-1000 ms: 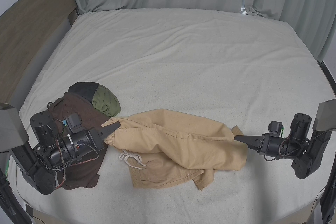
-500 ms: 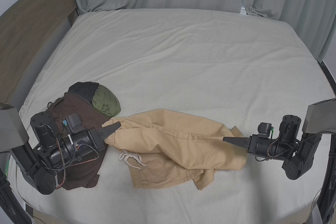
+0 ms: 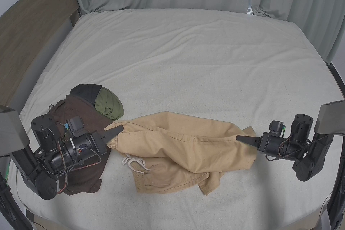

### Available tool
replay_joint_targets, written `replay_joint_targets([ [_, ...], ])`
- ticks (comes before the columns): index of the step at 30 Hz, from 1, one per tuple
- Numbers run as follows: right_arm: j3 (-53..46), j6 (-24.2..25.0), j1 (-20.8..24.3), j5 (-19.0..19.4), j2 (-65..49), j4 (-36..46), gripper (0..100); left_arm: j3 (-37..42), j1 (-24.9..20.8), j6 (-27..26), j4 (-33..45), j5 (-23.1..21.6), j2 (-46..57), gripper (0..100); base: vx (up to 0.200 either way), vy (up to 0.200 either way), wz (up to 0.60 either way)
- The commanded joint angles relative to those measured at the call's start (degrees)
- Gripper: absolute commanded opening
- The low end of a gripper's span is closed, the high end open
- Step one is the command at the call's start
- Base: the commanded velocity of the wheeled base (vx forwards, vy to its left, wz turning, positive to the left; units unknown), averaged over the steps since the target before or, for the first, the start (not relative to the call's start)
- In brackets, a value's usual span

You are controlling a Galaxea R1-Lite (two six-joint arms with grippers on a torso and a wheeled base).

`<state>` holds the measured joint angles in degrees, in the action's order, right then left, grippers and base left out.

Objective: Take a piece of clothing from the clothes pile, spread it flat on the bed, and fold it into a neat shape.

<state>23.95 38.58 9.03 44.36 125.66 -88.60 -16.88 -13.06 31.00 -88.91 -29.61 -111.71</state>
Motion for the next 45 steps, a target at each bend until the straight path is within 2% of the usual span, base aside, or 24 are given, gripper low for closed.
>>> replay_joint_targets([
  [1,-0.31,0.09,-0.60,0.02,-2.35,0.01,0,-0.17,0.05,0.02,-0.04,-0.01,0.01,0,0.000,0.000,0.00],
  [14,-2.07,0.09,-0.33,0.02,-8.06,0.18,0,-2.80,0.40,0.20,-0.04,0.26,0.88,0,0.000,0.000,0.00],
  [21,-3.65,0.00,1.69,0.02,-13.34,0.27,0,-4.74,1.54,0.29,-0.04,0.08,2.29,0,0.000,0.000,0.00],
  [35,-4.35,-0.35,2.57,-0.15,-18.08,0.27,0,-7.46,2.77,0.29,-0.13,-3.52,6.16,0,0.000,0.000,0.00],
  [45,-4.27,-0.44,2.57,-0.15,-20.28,0.27,0,-8.25,2.86,0.20,-0.13,-3.96,7.74,0,0.000,0.000,0.00],
])
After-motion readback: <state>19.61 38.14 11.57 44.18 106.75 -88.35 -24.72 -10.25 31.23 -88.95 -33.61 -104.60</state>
